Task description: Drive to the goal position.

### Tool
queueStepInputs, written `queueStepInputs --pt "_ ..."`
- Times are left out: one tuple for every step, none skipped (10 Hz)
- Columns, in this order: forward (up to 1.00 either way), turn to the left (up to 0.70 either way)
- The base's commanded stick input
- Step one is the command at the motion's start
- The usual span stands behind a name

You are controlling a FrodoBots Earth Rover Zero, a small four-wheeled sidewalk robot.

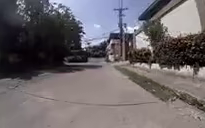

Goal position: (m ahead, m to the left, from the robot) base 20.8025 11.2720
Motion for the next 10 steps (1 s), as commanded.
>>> queueStepInputs --pt "1.0 0.0" --pt "1.0 0.0" --pt "1.0 0.0" --pt "1.0 0.0" --pt "1.0 0.0" --pt "1.0 0.0" --pt "1.0 0.0" --pt "1.0 0.0" --pt "1.0 -0.26" --pt "1.0 -0.4"
